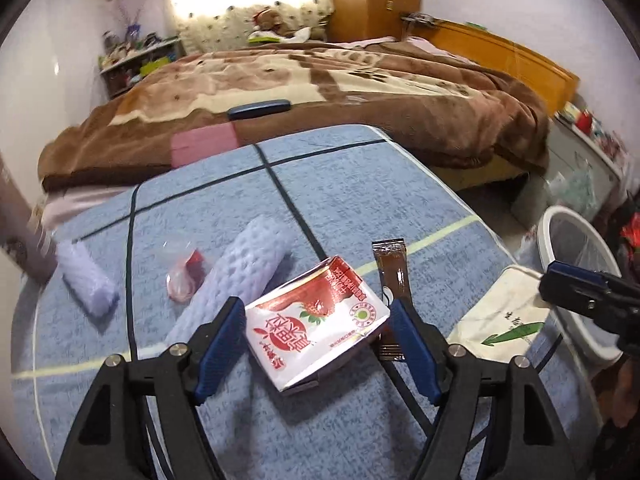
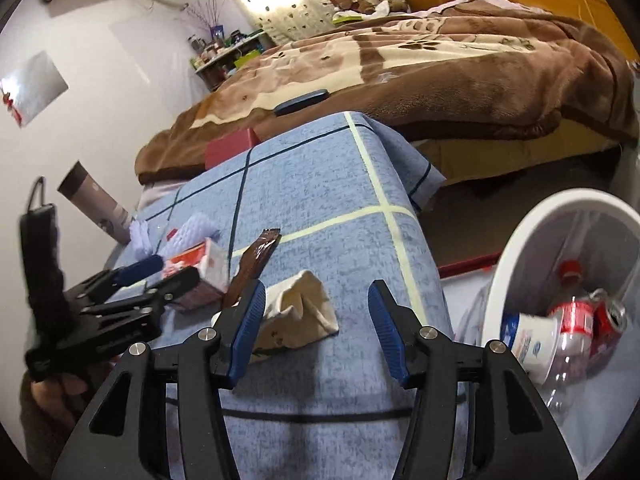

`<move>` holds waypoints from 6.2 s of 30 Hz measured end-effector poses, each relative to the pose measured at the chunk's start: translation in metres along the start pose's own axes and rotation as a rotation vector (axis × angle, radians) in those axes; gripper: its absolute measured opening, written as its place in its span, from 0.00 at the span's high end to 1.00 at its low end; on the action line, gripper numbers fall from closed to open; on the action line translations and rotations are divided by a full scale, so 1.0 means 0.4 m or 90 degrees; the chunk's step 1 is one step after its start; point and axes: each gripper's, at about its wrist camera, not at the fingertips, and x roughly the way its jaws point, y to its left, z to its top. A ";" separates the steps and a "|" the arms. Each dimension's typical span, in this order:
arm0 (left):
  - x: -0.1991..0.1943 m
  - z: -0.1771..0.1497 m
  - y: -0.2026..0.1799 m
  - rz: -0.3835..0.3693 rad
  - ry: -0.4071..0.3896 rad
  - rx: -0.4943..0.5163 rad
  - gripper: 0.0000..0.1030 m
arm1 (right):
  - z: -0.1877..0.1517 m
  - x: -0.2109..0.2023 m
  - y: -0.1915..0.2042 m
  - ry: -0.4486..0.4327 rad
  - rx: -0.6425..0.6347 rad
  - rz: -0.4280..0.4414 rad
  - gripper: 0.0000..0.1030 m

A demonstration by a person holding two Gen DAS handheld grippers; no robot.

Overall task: Collect trash
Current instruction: 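Grasp the cream cloth bag with the right tool and lift it, then grasp the strawberry milk carton with the left tool while the right tool holds the bag, then carry bag and carton over the white bin and open both tools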

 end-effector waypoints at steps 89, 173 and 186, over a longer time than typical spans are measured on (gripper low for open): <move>-0.041 -0.074 0.005 -0.102 0.036 0.083 0.28 | 0.011 0.113 0.038 0.073 0.054 0.043 0.94; -0.045 -0.026 -0.659 -0.155 0.009 0.117 0.45 | -0.062 -0.245 -0.393 -0.066 0.114 -0.187 0.94; -0.037 -0.031 -0.664 -0.151 0.014 0.110 0.31 | -0.068 -0.235 -0.422 -0.046 0.118 -0.233 0.83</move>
